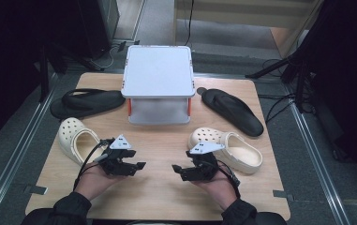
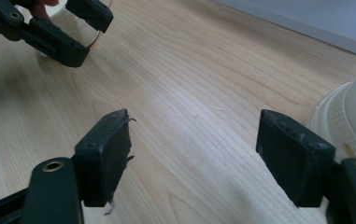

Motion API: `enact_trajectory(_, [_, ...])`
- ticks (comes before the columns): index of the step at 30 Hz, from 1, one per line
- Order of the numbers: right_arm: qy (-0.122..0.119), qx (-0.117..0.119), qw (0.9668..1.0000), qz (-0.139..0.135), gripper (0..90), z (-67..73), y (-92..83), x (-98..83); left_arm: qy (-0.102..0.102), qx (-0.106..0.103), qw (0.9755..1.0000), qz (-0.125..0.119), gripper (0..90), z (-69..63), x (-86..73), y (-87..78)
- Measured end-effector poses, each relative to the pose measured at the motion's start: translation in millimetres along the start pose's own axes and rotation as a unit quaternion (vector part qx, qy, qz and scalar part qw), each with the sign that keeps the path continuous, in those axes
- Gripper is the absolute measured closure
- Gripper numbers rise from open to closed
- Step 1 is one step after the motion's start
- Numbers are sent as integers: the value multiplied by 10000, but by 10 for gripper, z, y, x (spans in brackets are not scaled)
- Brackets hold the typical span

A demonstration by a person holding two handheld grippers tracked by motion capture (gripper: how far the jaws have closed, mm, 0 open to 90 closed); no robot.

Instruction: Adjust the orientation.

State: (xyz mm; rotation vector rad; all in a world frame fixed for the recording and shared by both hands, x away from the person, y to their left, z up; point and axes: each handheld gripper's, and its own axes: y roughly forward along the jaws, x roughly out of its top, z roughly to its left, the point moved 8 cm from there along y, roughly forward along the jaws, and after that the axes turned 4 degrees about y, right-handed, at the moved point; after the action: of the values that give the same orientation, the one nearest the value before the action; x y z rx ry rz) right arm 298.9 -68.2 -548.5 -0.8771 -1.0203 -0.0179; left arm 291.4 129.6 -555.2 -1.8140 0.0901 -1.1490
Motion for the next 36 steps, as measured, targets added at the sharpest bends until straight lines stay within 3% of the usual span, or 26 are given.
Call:
enact_trajectory(11, [36,47,9999,162,353,-12,-19,-16,-64,-23,10000,29,375,46,-7,-29])
enact_trajectory(16, [-50,75,9998,163,362,-6,-25,-11,-158,-53,9998,99,377,64,-14,-25])
enact_trajectory(28, [-243,159,9993,222,385,12,-75,-17,-84,-64,9998,174,385,127,7,-95])
enact_trajectory(36, [-134,115,9995,267,382,-8,-104,-57,-180,-115,9997,114,389,230,32,-181])
